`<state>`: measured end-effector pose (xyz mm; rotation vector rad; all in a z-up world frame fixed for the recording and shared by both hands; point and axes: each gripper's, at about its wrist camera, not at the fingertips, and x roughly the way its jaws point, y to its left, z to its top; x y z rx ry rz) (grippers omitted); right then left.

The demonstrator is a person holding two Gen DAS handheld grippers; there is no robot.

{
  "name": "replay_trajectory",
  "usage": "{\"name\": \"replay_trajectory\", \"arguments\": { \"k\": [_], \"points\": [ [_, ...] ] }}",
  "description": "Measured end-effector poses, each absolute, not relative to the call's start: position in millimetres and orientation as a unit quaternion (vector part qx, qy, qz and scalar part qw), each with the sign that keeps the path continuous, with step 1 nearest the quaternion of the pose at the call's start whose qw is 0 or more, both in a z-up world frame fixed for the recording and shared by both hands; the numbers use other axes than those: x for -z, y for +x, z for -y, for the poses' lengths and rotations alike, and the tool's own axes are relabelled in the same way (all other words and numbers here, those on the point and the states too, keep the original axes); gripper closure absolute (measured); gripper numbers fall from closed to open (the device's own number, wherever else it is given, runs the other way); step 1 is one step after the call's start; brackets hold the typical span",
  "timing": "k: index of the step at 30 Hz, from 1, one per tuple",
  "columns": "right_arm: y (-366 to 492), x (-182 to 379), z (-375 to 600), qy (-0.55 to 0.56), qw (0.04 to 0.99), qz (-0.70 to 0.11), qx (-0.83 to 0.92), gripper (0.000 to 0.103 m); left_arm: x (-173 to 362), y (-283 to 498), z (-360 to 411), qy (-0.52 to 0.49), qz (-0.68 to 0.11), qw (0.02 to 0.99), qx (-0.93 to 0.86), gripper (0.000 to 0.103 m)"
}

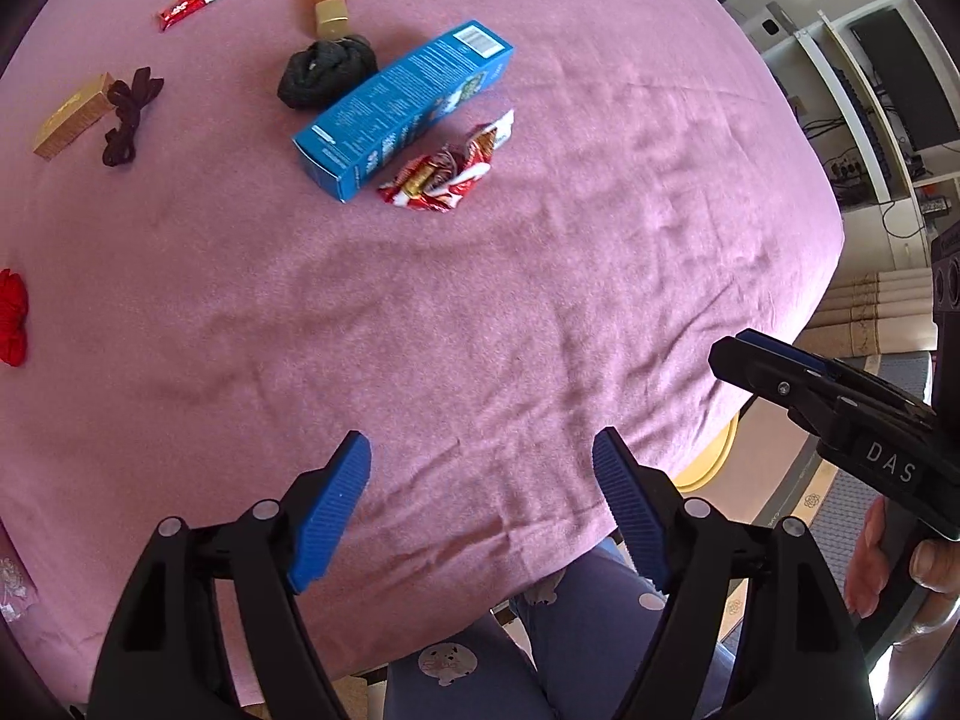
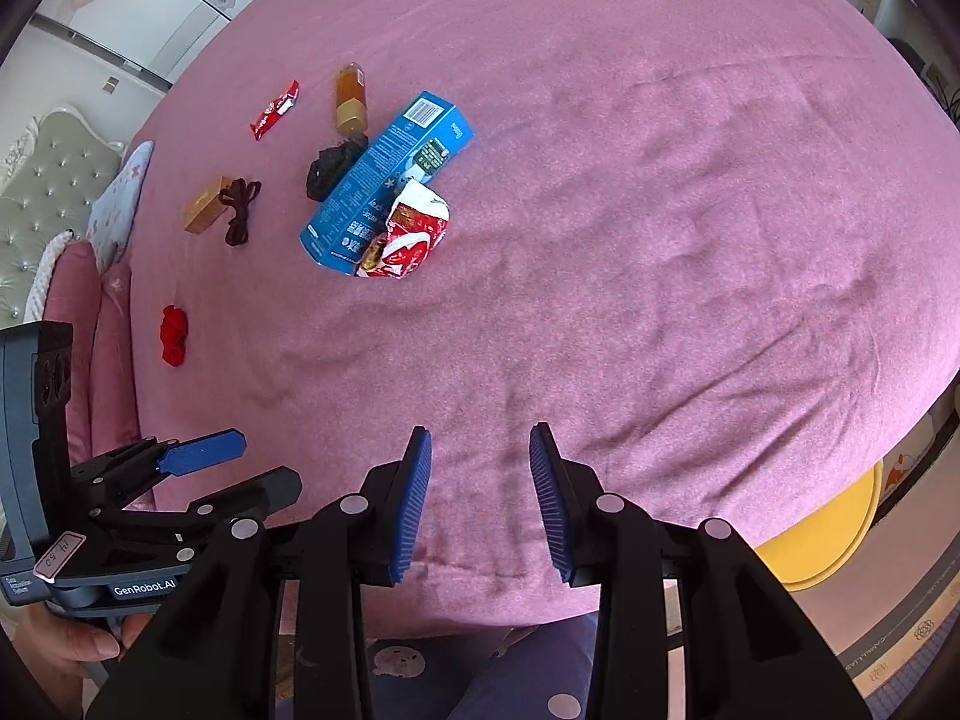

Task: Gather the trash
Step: 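Move both tools back over the bed toward the blue box, then grasp the red candy wrapper with the right tool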

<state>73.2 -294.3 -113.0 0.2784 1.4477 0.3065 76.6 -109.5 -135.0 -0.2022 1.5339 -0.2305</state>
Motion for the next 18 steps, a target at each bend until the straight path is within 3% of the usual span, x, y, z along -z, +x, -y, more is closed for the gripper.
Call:
{"name": "replay_trajectory", "arguments": {
  "k": [18],
  "points": [
    [186.2, 188.2, 222.3, 0.119, 0.694, -0.695, -0.149, 0.064, 187.9, 141.6, 57.7, -0.113, -0.715, 0.689, 0.039, 0.026]
  ]
}}
